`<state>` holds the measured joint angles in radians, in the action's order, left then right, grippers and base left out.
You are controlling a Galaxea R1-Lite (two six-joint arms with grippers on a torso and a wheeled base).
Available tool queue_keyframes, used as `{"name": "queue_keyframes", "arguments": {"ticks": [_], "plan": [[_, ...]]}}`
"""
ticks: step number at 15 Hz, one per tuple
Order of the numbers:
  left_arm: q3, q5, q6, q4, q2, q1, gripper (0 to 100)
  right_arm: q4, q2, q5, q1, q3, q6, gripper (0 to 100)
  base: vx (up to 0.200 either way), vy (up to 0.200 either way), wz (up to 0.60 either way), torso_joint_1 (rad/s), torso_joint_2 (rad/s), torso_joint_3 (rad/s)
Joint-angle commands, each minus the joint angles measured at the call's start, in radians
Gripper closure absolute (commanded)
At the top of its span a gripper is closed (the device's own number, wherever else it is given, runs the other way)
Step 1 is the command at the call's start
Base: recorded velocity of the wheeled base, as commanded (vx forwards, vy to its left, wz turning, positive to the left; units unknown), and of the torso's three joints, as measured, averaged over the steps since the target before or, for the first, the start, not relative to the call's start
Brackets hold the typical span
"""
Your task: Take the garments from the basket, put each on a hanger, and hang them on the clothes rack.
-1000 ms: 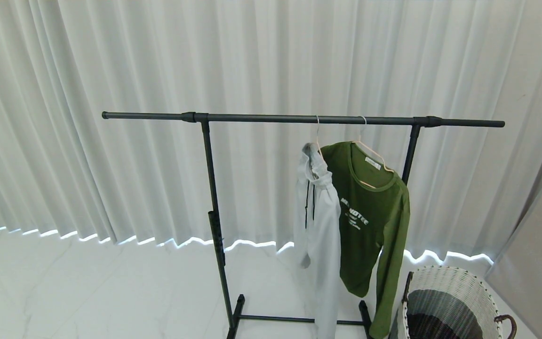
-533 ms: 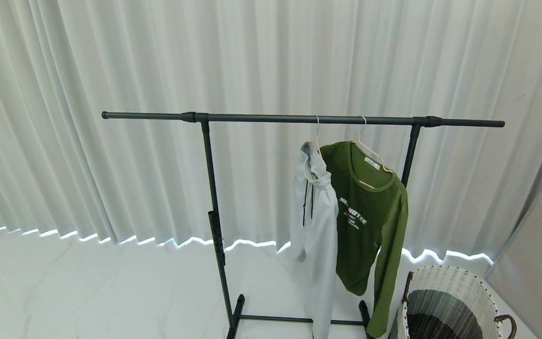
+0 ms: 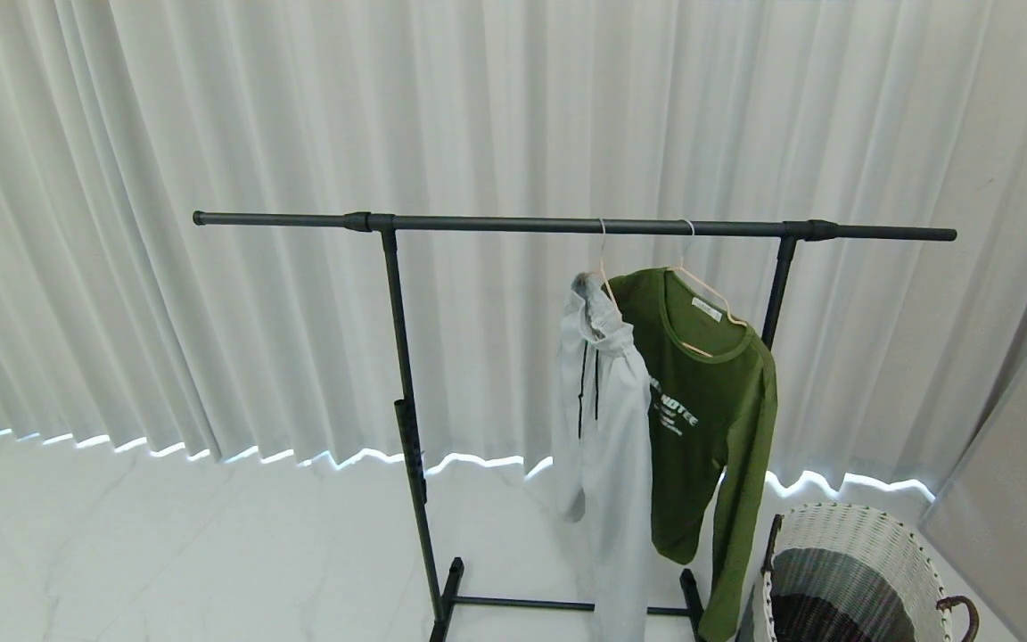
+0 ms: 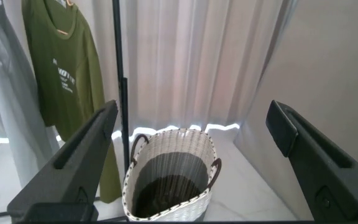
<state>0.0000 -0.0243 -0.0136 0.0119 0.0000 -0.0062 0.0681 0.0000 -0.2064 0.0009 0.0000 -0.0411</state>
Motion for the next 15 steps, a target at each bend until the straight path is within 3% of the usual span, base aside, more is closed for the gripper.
{"name": "queue_keyframes", "arguments": {"ticks": [1, 5, 9, 15], "plan": [[0.0, 0.0, -0.002, -0.001, 0.0, 0.0, 0, -0.002, 0.002, -0.001, 0.001, 0.0, 0.021, 0, 0.0, 0.0, 0.0, 0.0, 0.0, 0.0], [0.0, 0.001, 0.001, -0.004, 0.0, 0.0, 0, -0.004, 0.002, 0.013, 0.001, 0.0, 0.102, 0, 0.0, 0.0, 0.0, 0.0, 0.0, 0.0], [0.0, 0.007, -0.003, -0.006, 0.002, 0.0, 0, -0.044, 0.002, 0.165, 0.001, 0.0, 0.061, 0, 0.0, 0.0, 0.0, 0.0, 0.0, 0.0], [0.0, 0.006, 0.006, -0.006, 0.0, 0.0, 0, -0.056, 0.002, 0.199, 0.001, 0.0, 0.032, 0, 0.0, 0.0, 0.0, 0.0, 0.0, 0.0]]}}
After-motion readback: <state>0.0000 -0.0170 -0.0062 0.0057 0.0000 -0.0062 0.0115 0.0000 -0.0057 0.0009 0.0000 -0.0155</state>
